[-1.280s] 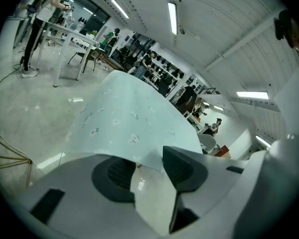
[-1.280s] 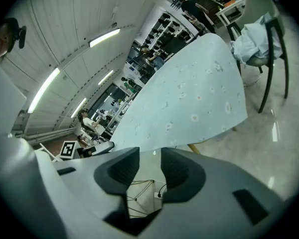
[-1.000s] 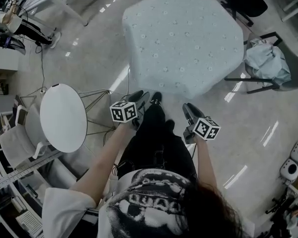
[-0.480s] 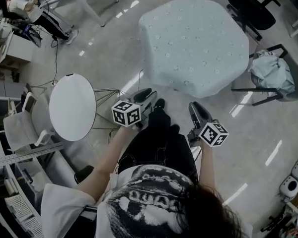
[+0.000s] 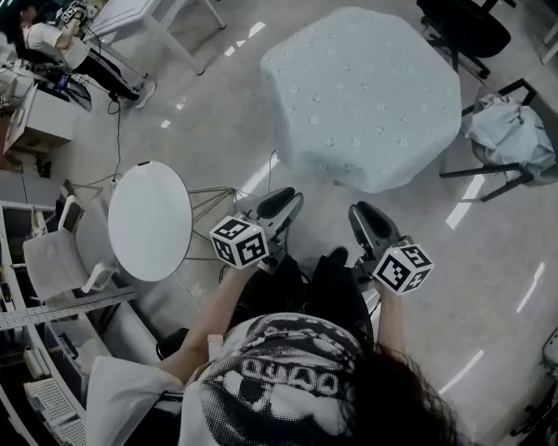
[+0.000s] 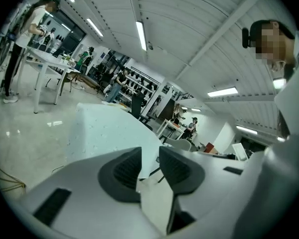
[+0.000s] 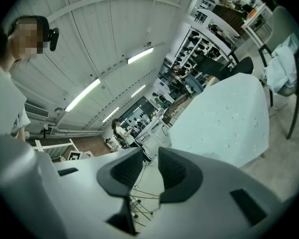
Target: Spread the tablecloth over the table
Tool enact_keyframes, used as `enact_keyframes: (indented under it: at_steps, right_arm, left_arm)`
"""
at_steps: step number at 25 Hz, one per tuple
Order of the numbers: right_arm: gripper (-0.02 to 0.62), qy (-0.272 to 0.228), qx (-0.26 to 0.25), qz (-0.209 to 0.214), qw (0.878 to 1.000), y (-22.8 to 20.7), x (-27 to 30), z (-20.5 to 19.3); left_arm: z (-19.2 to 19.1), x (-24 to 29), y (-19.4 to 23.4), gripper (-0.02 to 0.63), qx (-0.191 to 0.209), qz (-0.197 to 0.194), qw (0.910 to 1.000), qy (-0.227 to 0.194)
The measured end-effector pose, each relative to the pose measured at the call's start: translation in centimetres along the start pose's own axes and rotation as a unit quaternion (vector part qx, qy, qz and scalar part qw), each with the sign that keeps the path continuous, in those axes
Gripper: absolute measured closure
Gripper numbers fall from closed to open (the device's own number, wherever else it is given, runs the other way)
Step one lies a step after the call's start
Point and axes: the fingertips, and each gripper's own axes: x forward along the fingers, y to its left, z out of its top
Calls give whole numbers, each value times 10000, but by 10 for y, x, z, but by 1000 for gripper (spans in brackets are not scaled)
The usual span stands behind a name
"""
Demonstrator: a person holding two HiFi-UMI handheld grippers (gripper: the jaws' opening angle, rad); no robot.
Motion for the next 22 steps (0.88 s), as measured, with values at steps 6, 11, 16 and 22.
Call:
enact_keyframes:
  at_steps: [6,11,16,22]
  right_arm:
    - [517,-139,-87,14,9999,13,-2,4]
    - [518,-76,-197,65,9998,33,5,-8]
    - [537,18,-527,137,9985,68,13,-30]
    - [545,11,-995,156,9949,127,21,-65]
  left_arm:
    - [-5,-4,-13,499,93,-117,9998,130]
    - [-10,-30,-12,499,631,-92,9976,266]
    - [-8,-65,-9,502,900,-88,9958,156]
    - [-19,-123,1,508,1319,-83,9910,191]
